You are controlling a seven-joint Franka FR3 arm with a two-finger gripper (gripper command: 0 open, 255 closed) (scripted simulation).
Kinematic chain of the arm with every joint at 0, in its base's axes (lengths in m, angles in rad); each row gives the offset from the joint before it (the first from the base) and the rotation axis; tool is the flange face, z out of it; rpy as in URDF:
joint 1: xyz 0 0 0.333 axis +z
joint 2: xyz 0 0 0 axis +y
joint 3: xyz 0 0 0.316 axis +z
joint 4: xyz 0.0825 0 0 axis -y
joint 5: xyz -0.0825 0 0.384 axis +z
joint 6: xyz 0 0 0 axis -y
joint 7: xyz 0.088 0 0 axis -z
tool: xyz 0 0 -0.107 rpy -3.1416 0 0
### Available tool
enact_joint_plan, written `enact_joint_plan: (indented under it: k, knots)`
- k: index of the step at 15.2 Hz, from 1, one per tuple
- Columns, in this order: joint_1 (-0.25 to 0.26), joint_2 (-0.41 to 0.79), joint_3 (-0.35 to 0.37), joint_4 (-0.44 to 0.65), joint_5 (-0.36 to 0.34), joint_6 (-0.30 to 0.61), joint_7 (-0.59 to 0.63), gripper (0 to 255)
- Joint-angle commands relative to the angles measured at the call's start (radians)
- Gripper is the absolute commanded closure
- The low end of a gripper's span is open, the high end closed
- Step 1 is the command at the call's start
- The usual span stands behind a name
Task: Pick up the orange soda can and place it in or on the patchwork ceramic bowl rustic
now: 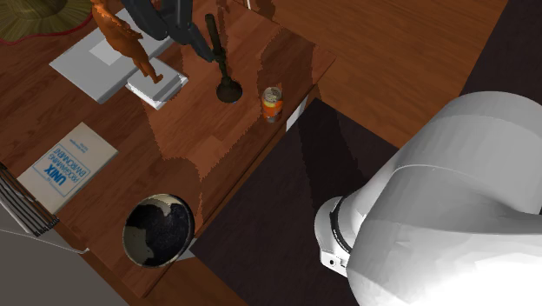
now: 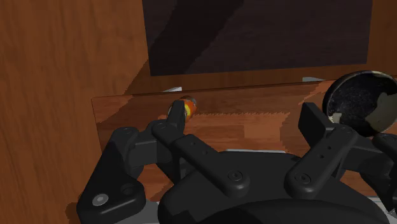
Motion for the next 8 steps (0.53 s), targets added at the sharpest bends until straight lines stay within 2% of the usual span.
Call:
enact_joint_plan:
  k: [1,8]
  knots:
    - [0.0,0.0,0.0,0.0,0.0,0.0,0.0,0]
    - [-0.039,-0.008,-0.078,-0.221,-0.05,0.273,-0.037,0]
